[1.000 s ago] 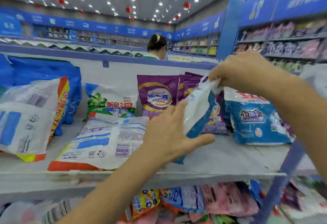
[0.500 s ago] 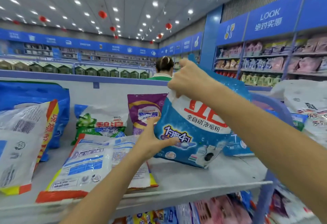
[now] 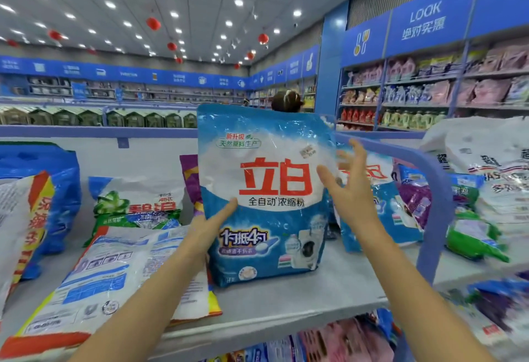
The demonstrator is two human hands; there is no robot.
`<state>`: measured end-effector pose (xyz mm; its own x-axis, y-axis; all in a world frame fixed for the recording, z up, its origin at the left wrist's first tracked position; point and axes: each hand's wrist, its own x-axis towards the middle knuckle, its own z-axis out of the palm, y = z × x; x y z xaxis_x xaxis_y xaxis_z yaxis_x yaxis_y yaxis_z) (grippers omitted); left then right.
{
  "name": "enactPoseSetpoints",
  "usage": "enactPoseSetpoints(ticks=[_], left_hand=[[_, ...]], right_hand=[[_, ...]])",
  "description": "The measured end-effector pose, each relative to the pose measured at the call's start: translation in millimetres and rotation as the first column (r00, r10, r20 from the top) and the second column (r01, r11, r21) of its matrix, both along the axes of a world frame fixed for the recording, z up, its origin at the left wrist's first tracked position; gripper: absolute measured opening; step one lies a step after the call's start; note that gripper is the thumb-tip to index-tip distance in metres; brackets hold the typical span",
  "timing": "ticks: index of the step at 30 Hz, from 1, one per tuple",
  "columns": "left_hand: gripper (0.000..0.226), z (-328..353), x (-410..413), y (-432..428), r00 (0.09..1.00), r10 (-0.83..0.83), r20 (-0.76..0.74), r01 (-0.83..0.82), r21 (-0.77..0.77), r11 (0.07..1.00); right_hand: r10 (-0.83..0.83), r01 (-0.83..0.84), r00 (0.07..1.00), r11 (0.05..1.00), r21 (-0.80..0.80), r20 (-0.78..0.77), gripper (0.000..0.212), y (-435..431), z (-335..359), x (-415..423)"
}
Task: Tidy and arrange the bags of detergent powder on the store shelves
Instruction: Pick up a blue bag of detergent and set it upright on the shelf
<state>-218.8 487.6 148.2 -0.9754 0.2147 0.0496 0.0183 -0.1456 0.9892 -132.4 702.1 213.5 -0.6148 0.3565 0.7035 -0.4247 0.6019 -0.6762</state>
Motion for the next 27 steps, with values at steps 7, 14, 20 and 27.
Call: enactPoseSetpoints(ticks=[7,14,20,27], left_hand=[[0.063,34.4,-7.1,8.4,0.988,0.153,-0.024,-0.142,0.242,0.96],[0.031,68.7,-2.3,5.3,0.962,0.226,-0.156,-0.185,0.242,0.953],[0.029,72.2,-8.3,-4.7,0.956,0.245,-0.162,-0.203,0.24,0.949],[0.02,72.4,-10.3,2.2,0.997,0.032,0.073,-0.054,0.319,0.946]], right_hand=[[0.092,-0.024,0.988,0.882,-0.471,0.122,0.064,12.3,10.8,-46.0],[0.249,-0.122,0.961,0.779,-0.616,0.124,0.022,10.9,3.2,-59.0],[0.188,-0.1,0.978,0.812,-0.575,0.095,0.015,15.9,9.5,-55.1],[0.107,-0.024,0.991,0.74,-0.673,0.083,0.007,20.9,14.1,-47.1]])
